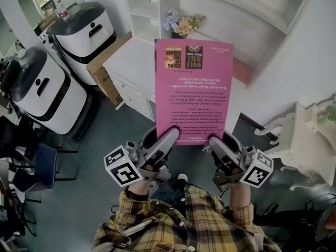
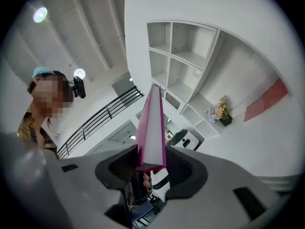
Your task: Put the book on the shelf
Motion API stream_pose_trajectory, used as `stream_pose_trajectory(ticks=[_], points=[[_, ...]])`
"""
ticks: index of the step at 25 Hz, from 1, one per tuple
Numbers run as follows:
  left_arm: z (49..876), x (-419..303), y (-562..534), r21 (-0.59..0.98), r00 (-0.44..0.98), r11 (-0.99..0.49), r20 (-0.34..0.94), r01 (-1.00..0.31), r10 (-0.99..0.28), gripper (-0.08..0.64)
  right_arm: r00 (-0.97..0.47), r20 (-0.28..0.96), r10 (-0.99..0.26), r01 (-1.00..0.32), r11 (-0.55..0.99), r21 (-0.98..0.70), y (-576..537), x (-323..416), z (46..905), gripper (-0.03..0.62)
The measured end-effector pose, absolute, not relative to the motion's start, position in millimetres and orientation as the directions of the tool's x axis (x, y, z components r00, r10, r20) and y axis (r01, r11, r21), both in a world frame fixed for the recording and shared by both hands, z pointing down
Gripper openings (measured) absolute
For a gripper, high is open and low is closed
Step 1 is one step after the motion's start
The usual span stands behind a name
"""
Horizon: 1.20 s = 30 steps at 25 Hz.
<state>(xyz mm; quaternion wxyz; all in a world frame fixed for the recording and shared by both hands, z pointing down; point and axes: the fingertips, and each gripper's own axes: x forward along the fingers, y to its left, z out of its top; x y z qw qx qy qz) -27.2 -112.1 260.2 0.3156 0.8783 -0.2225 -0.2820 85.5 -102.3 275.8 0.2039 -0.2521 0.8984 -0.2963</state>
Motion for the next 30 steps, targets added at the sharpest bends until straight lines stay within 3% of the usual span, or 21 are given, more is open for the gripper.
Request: stream_pose_trajectory(ticks=[30], points=[[259.7,-29.2,-111.1,0.656,0.75,-0.724,-0.367,-0.211,-0.55,0.167,-0.78,-0.246,-0.575,-0.331,0.714,-0.617,-101.7,84.0,274.4,0.183]])
